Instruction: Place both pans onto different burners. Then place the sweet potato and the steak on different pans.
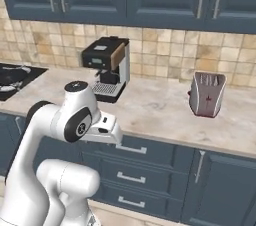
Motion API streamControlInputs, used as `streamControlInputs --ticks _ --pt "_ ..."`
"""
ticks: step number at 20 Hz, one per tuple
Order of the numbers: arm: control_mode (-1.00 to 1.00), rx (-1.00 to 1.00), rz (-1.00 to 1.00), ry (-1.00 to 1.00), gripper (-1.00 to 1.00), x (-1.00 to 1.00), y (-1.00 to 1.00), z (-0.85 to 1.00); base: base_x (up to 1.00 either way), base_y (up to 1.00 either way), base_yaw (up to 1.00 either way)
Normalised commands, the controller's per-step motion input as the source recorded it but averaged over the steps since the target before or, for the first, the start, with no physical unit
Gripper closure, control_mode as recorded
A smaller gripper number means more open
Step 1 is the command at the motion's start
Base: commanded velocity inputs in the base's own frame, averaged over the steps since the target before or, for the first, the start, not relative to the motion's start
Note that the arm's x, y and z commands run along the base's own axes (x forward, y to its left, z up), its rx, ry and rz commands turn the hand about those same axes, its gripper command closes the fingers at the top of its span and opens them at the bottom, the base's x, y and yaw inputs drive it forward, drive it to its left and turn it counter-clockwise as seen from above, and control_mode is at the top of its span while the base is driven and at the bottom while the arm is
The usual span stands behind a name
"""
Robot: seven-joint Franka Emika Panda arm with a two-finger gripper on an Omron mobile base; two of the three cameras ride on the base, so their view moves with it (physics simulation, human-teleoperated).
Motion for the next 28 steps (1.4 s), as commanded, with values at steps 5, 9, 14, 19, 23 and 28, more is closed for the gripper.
streamControlInputs --ticks 5,9,14,19,23,28 --pt "1.00 0.00 0.00 0.00 -1.00 0.00 0.00 0.00 -0.02 0.98 -0.02" --pt "1.00 0.00 0.00 0.00 -1.00 0.00 0.00 0.00 0.00 0.84 -0.06" --pt "1.00 0.00 0.00 0.00 -1.00 0.00 0.00 0.00 0.24 0.32 -0.14" --pt "1.00 0.00 0.00 0.00 -1.00 0.00 0.00 0.00 0.49 -0.05 -0.02" --pt "1.00 0.00 0.00 0.00 -1.00 0.00 0.00 0.00 0.54 0.02 0.00" --pt "1.00 0.00 0.00 0.00 -1.00 0.00 0.00 0.00 0.50 0.08 0.00"
